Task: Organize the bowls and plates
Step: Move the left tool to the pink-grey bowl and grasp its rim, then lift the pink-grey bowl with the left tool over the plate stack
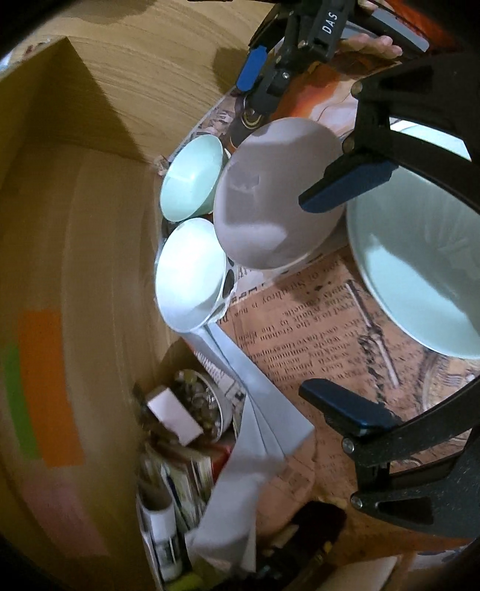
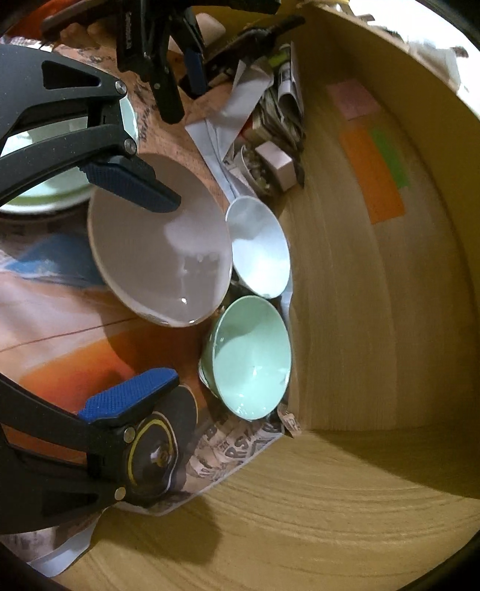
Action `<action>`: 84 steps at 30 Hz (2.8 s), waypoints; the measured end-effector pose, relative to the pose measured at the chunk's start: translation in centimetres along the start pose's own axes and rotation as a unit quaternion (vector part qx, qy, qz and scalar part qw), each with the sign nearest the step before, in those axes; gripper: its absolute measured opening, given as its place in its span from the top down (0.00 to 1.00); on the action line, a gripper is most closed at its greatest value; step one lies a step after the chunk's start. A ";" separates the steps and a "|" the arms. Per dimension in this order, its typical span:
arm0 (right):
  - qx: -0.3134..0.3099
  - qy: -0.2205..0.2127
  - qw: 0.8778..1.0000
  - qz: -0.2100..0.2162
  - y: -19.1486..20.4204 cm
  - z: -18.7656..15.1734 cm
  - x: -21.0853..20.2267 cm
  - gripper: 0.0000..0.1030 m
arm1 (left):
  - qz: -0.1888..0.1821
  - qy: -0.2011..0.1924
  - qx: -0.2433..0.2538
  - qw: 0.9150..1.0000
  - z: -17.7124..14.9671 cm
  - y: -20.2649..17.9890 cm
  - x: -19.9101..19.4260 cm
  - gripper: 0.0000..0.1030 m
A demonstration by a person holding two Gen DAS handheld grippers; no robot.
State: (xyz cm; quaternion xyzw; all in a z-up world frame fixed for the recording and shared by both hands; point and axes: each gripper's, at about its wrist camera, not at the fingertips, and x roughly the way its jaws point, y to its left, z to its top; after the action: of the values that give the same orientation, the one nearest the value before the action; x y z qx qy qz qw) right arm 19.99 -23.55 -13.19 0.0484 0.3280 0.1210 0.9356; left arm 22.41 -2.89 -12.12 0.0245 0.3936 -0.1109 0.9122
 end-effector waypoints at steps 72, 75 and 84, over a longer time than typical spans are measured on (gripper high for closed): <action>-0.027 -0.008 0.997 0.066 5.8 0.1 -1.2 0.81 | -0.045 -0.016 -0.031 0.998 -1.6 2.5 -4.2 0.80; -0.035 -0.008 0.996 0.076 7.0 -0.1 -1.2 0.82 | -0.038 -0.022 -0.040 0.998 -2.2 3.7 -5.3 0.80; -0.064 0.000 0.993 0.102 11.4 -0.7 -1.1 0.82 | -0.011 -0.035 -0.071 0.997 -4.7 7.2 -8.5 0.80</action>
State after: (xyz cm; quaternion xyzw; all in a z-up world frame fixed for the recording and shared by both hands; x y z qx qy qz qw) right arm 16.52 -12.81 -11.17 0.0216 0.3126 0.2370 0.9196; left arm 14.98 6.32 -9.55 -0.0490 0.3685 -0.0937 0.9236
